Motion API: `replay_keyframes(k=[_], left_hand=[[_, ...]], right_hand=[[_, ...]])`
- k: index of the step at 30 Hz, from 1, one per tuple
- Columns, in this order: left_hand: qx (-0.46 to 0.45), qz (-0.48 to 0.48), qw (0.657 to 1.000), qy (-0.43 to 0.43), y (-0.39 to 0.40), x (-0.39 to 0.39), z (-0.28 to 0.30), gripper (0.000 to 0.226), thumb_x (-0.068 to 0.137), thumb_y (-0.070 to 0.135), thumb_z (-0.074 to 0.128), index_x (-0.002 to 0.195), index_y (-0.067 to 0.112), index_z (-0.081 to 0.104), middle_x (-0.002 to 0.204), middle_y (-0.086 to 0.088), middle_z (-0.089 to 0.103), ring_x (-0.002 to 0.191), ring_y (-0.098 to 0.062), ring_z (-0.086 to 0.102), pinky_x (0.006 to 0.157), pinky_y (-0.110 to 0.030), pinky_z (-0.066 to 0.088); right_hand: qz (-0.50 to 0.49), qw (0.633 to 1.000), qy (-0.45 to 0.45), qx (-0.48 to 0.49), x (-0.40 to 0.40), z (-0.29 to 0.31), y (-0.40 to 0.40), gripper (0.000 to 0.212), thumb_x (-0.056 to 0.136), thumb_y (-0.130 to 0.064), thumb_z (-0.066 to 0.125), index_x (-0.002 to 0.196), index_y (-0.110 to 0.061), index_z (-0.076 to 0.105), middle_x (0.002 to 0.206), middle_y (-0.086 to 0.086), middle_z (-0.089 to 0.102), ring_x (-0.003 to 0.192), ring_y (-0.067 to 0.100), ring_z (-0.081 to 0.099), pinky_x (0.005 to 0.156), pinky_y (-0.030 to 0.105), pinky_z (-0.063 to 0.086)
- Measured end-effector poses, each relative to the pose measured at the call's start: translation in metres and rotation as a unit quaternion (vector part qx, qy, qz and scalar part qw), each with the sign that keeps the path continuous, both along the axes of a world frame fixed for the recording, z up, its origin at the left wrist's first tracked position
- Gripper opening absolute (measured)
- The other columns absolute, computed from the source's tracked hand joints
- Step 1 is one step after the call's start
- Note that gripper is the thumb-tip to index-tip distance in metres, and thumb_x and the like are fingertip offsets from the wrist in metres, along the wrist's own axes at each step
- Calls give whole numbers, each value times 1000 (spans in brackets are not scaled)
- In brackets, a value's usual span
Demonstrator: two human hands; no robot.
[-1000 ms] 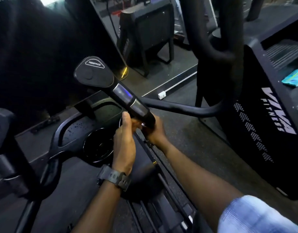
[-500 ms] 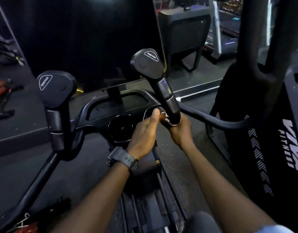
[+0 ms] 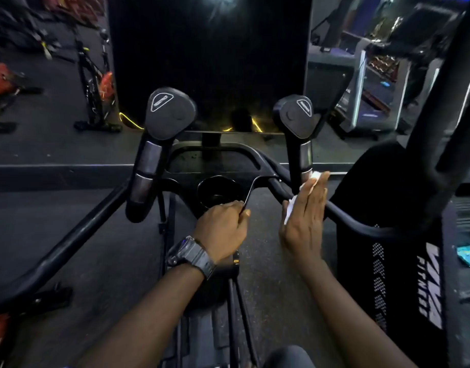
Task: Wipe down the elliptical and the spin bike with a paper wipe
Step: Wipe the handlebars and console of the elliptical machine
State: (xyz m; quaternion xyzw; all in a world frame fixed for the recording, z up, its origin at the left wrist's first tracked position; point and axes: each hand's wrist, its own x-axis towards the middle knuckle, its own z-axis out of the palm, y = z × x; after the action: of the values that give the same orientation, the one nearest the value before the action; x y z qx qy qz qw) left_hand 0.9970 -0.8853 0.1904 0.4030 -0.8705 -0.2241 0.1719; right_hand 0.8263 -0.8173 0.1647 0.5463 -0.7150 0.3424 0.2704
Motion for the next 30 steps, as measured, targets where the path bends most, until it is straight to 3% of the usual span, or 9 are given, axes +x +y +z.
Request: replay_keyframes(k=[4, 8, 11, 13, 16, 19, 22, 25, 30], left_hand=[[-25, -34, 999, 10, 2, 6, -2, 43, 96, 26, 39, 123, 3, 62, 129, -13, 64, 115, -32, 60, 101, -37, 44], [-43, -40, 998, 10, 0, 6, -8, 39, 92, 21, 45, 119, 0, 64, 121, -16, 67, 106, -33, 64, 99, -39, 46], [-53, -46, 997, 15, -1, 6, -11, 44, 90, 24, 42, 120, 0, 64, 122, -16, 67, 108, -33, 64, 100, -40, 47], [-59, -46, 997, 18, -1, 7, -13, 47, 90, 25, 41, 124, 0, 62, 126, -15, 65, 112, -31, 63, 104, -38, 44], [-58, -51, 997, 17, -1, 8, -14, 43, 95, 21, 46, 132, 2, 57, 136, -13, 60, 123, -28, 56, 110, -35, 35], [-53, -58, 997, 19, -2, 9, -16, 45, 98, 20, 46, 139, 4, 50, 145, -11, 52, 131, -26, 49, 115, -34, 28], [-48, -63, 997, 16, -5, 9, -17, 47, 98, 19, 45, 143, 5, 47, 148, -10, 48, 135, -24, 45, 116, -32, 26], [-51, -63, 997, 16, -5, 9, -17, 49, 97, 17, 46, 145, 6, 45, 150, -9, 46, 137, -22, 43, 118, -30, 23], [-60, -81, 995, 10, -10, 14, -16, 51, 90, 10, 42, 139, 7, 53, 143, -9, 54, 131, -24, 51, 114, -32, 32]], right_hand=[[-26, 970, 226, 90, -36, -14, 18, 65, 101, -14, 40, 151, 4, 1, 155, 31, 4, 147, 39, 4, 119, 54, 8], [-12, 900, 385, 205, -57, 2, 38, 66, 93, -13, 39, 151, 3, 13, 160, 19, -1, 148, 33, 2, 118, 54, 1], [-13, 830, 453, 326, -48, 4, 41, 56, 95, -14, 22, 147, 7, 26, 158, 24, 10, 148, 34, 4, 118, 52, -8], [-37, 785, 465, 408, -29, 0, 32, 60, 94, -12, 3, 145, 14, 22, 154, 32, 10, 146, 42, 3, 116, 53, -16], [-89, 781, 403, 468, 1, -7, 0, 62, 91, -9, -4, 143, 18, 16, 149, 40, 16, 142, 50, 13, 116, 56, -8], [-164, 815, 291, 474, 20, 2, -46, 51, 99, -8, 18, 143, 18, 18, 148, 37, 26, 140, 47, 26, 115, 49, 21], [-198, 848, 130, 474, 16, 15, -85, 51, 102, -9, 31, 143, 16, 15, 148, 32, 30, 136, 43, 36, 106, 47, 37], [-202, 888, -18, 413, 5, 9, -100, 59, 101, -15, 39, 146, 12, 12, 147, 29, 32, 134, 36, 39, 104, 42, 39], [-112, 947, -71, 291, 25, 6, -84, 43, 94, -1, 43, 137, -2, 40, 133, 21, 52, 115, 36, 57, 89, 43, 51]])
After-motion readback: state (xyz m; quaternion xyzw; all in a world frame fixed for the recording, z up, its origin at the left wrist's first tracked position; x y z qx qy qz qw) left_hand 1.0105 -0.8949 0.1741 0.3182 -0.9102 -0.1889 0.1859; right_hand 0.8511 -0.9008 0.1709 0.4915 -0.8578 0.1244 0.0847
